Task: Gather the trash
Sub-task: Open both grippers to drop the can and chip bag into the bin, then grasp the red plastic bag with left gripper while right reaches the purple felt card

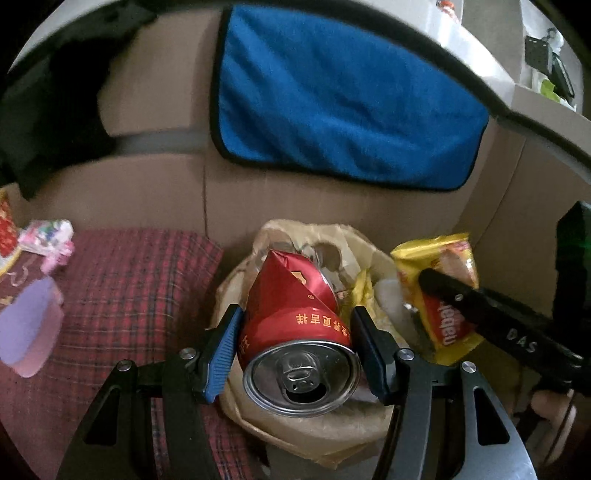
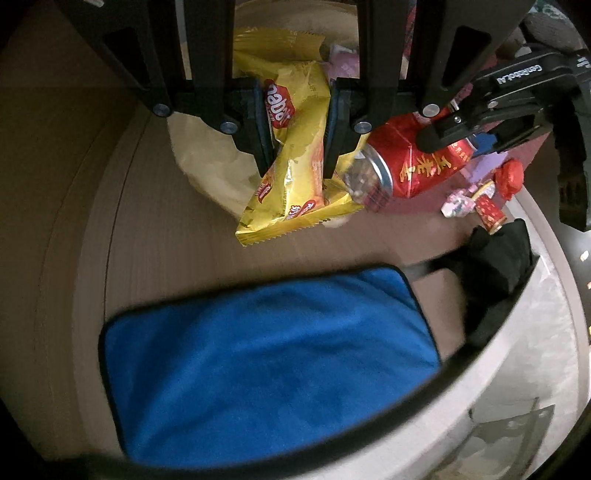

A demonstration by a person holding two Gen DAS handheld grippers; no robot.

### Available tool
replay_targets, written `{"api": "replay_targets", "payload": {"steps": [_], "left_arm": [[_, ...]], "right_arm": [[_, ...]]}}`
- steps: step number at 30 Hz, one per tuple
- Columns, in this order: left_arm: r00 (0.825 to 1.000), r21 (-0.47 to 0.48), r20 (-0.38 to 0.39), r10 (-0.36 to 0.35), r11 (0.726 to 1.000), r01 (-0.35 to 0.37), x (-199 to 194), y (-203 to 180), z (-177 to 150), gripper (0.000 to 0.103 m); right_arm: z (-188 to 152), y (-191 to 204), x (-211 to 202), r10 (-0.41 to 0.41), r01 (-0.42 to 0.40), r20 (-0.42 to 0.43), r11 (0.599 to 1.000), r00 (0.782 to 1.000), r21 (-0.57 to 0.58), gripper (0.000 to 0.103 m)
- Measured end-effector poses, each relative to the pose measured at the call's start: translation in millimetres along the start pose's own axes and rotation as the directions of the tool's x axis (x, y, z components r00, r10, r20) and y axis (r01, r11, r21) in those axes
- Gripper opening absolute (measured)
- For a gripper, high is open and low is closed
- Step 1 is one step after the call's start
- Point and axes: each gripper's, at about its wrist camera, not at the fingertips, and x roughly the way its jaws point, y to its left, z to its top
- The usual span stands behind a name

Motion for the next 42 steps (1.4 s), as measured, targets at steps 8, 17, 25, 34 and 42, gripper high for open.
{"api": "replay_targets", "payload": {"steps": [8, 17, 25, 34, 42], "left_arm": [[0.989, -0.063, -0.139, -0.054, 0.997, 0.046, 50.3, 16.7, 5.7, 0.060], [0.977, -0.139, -0.166, -0.135, 0.984, 0.112, 65.6, 29.5, 12.5, 0.060], [0.980, -0.231, -0.021, -0.198, 0.955, 0.188, 18.6, 56.5, 41.0, 0.063], [0.981, -0.136, 0.164, 0.102, 0.988, -0.080, -72.4, 91.1, 38.0, 0.063], [0.942, -0.154, 0.214, 0.259, 0.961, -0.229, -141.8, 153.7, 2.2, 0.063]], "right_arm": [[-12.3, -20.5, 57.7, 0.021, -0.011, -0.152, 0.998, 0.988, 0.066, 0.023], [-16.9, -9.6, 72.6, -0.046, 0.043, -0.185, 0.999, 0.982, -0.021, 0.028], [-8.5, 2.6, 42.9, -0.109, 0.101, -0.087, 0.991, 0.990, -0.085, 0.045], [10.9, 33.2, 1.5, -0.107, 0.108, 0.023, 0.989, 0.994, -0.096, 0.046], [9.0, 104.9, -7.8, -0.042, 0.052, 0.063, 0.983, 0.997, -0.176, 0.047]]}}
